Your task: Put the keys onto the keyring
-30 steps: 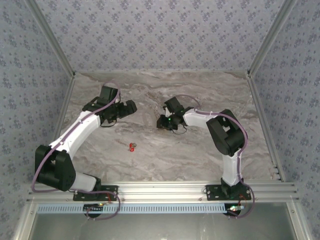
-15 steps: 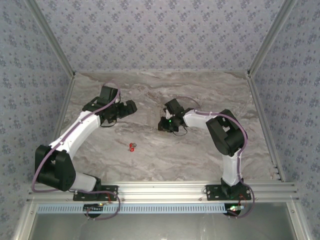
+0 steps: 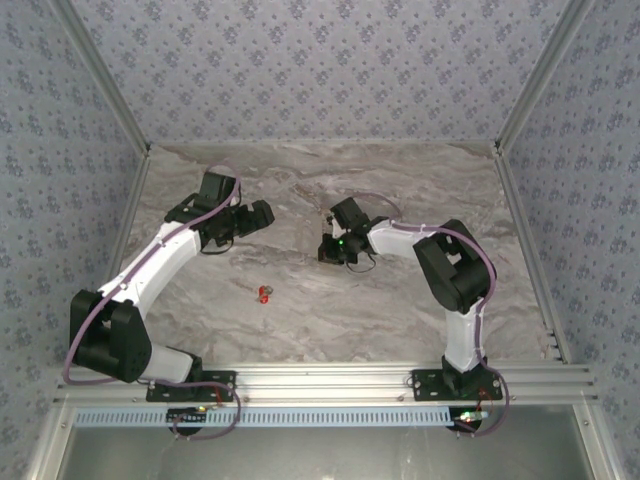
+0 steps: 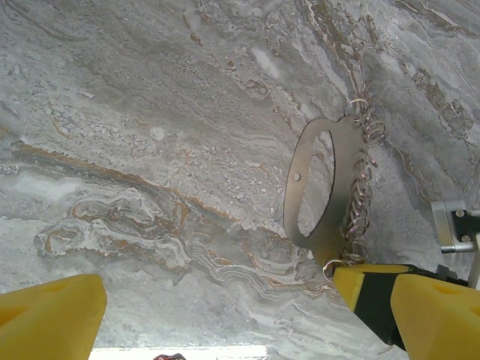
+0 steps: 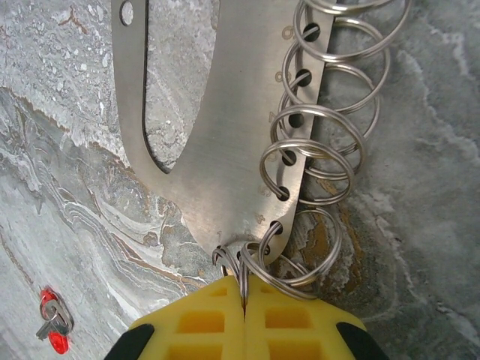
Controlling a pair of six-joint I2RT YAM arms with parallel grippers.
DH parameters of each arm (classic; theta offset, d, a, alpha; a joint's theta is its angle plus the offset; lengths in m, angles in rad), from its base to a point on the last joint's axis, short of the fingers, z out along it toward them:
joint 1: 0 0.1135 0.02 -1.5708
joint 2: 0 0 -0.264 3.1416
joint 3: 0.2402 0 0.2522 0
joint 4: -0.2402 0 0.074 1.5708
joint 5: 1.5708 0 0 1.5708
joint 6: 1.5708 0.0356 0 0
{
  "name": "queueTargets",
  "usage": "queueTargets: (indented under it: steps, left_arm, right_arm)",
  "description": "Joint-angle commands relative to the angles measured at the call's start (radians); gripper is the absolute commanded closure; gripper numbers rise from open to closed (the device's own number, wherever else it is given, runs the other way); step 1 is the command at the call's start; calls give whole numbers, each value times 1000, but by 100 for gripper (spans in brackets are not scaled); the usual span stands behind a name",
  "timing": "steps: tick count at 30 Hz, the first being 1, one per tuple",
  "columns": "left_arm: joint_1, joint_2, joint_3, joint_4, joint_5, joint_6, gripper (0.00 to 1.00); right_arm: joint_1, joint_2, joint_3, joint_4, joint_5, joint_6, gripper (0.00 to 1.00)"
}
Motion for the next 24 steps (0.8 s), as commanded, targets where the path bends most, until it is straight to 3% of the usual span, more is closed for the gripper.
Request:
queueTargets:
  steps: [1,5,11,17,24]
  left_arm:
    - [6,-10,24,13,18,6,2]
    - [6,-14,34,21,17,3,2]
    - [4,-14,103,19,49,33,2]
    - [4,18,202,30,250,96,4]
    - [-11,77,263,117,426,81,19]
  right_arm:
    - [-22,-29,-16,-59,-7,-39,100]
    - [-68,-70,-20,-60,-52,-91,100]
    - [-168,-173,-21,-26,-241,-189,100]
    - [-250,-244,9,0,-432,-197,100]
    - [-255,-251,97,-15,-519,-197,100]
